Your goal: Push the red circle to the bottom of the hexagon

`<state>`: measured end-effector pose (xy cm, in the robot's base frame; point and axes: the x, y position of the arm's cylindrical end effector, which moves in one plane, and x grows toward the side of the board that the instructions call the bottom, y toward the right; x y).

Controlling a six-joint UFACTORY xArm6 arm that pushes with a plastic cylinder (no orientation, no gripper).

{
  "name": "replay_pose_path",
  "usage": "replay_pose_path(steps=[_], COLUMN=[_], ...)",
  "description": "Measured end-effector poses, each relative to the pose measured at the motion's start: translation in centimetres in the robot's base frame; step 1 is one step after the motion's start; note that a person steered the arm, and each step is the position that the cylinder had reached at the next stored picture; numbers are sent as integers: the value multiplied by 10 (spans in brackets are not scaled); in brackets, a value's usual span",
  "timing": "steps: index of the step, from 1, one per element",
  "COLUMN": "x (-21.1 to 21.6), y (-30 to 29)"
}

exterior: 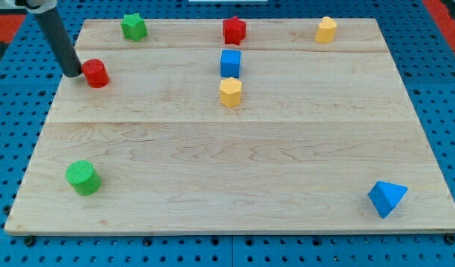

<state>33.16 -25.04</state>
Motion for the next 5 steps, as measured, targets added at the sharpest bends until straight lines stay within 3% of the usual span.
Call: replay_pose_path(steps=[1, 3, 4, 5], x=[10, 81, 63, 52], y=[53, 142, 113, 144])
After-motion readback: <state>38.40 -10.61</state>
